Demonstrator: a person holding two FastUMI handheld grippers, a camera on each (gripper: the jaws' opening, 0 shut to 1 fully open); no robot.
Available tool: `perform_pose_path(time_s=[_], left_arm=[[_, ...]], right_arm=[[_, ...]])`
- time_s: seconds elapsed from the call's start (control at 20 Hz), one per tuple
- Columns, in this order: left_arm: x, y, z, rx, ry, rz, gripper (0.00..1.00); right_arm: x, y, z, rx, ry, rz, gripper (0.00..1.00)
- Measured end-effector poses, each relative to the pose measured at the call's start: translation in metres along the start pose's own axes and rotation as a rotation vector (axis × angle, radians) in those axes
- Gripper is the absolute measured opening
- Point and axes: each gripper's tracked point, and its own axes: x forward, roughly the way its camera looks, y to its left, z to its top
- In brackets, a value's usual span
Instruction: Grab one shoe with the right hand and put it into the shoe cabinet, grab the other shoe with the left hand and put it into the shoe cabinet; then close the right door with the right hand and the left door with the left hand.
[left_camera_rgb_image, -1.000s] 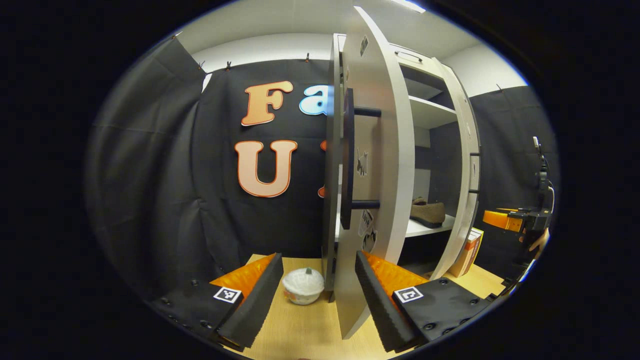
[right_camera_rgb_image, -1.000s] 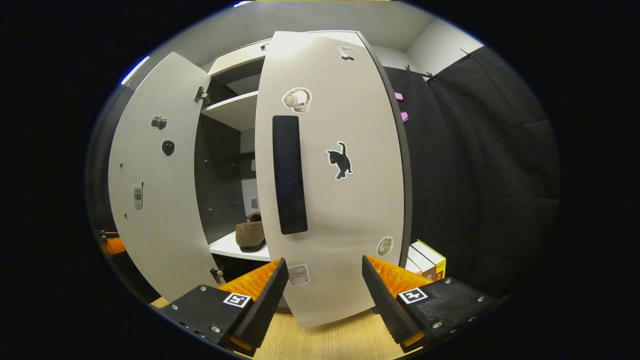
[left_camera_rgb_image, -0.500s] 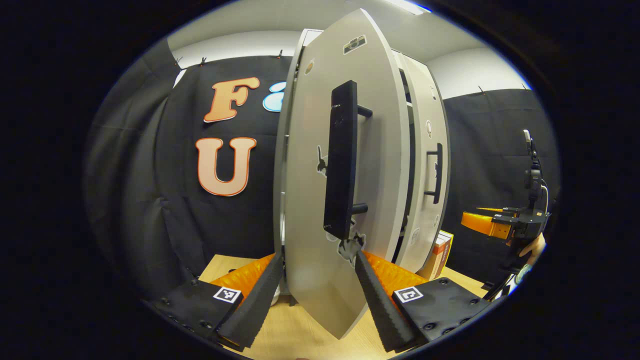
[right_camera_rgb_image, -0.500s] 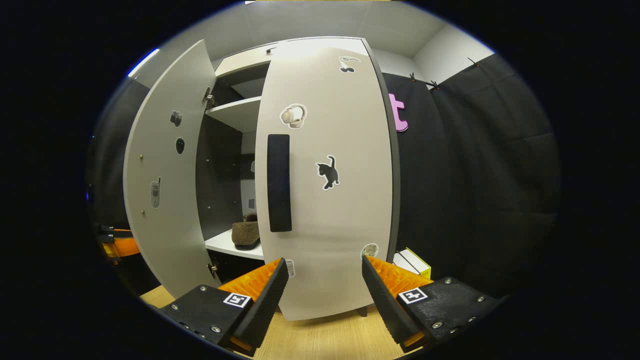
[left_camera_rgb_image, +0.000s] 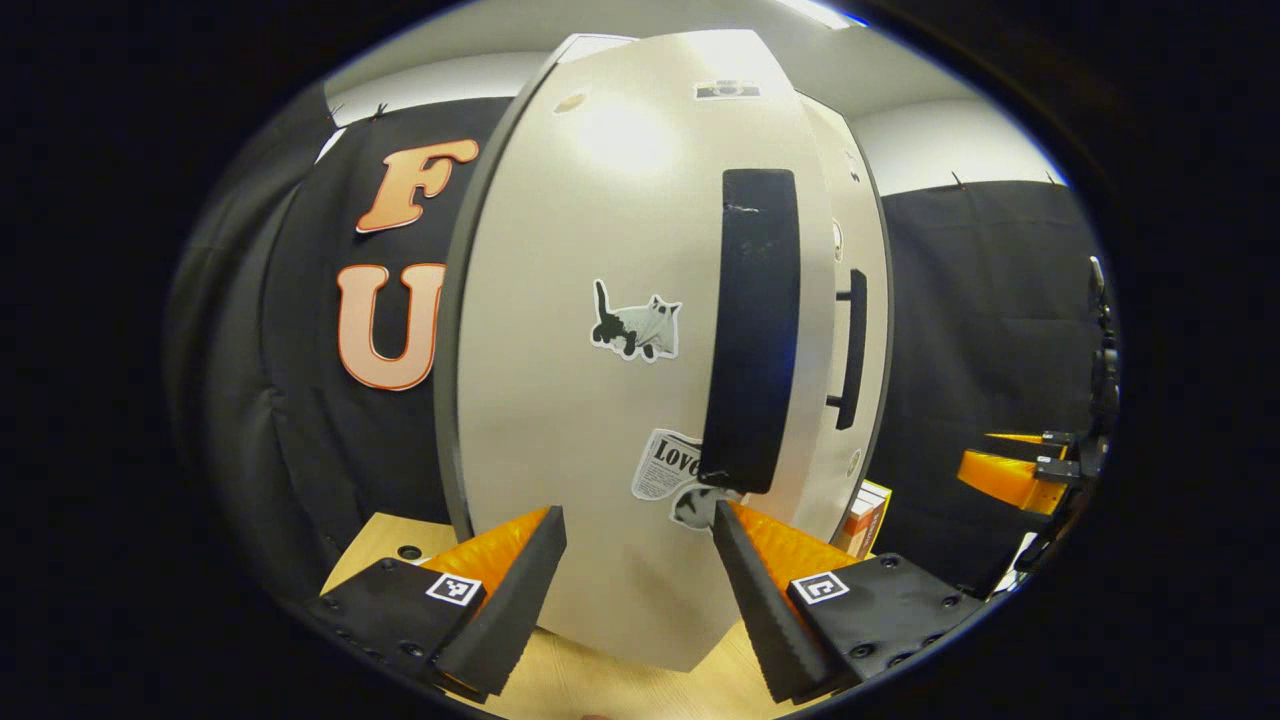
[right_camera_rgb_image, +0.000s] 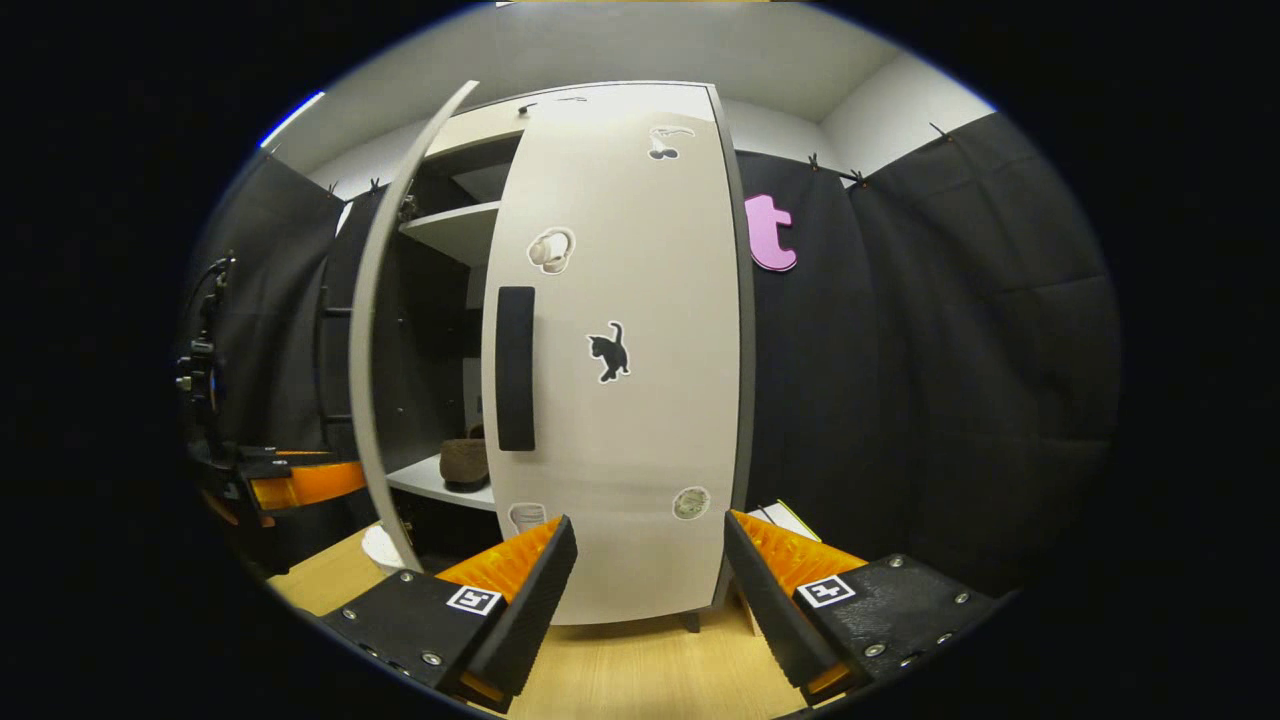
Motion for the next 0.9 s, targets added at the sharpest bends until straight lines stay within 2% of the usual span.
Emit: perform_pose_path(time_s=[0.15, 0.2, 0.25, 0.5, 0.55, 0.9], left_arm=[[0.023, -0.011, -0.008, 0.019, 0.015, 0.020, 0.94], [0.027, -0.015, -0.011, 0.020, 0.024, 0.021, 0.99], [0.030, -0.015, -0.008, 0.022, 0.003, 0.032, 0.97], [0.031, -0.014, -0.009, -0.012, 0.016, 0.065, 0.97], [0.033, -0.015, -0.009, -0.012, 0.018, 0.074, 0.99], [0.032, -0.013, -0.008, 0.008, 0.056, 0.121, 0.97]], right_arm=[[-0.006, -0.012, -0.004, -0.009, 0.009, -0.017, 0.92], [-0.007, -0.015, -0.005, -0.007, 0.014, -0.020, 0.92], [-0.008, -0.017, -0.006, -0.005, 0.018, -0.022, 0.92], [-0.008, -0.029, -0.011, -0.002, 0.037, -0.029, 0.92], [-0.008, -0.029, -0.011, 0.003, 0.041, -0.027, 0.92], [-0.003, -0.028, -0.005, 0.063, 0.078, -0.007, 0.92]])
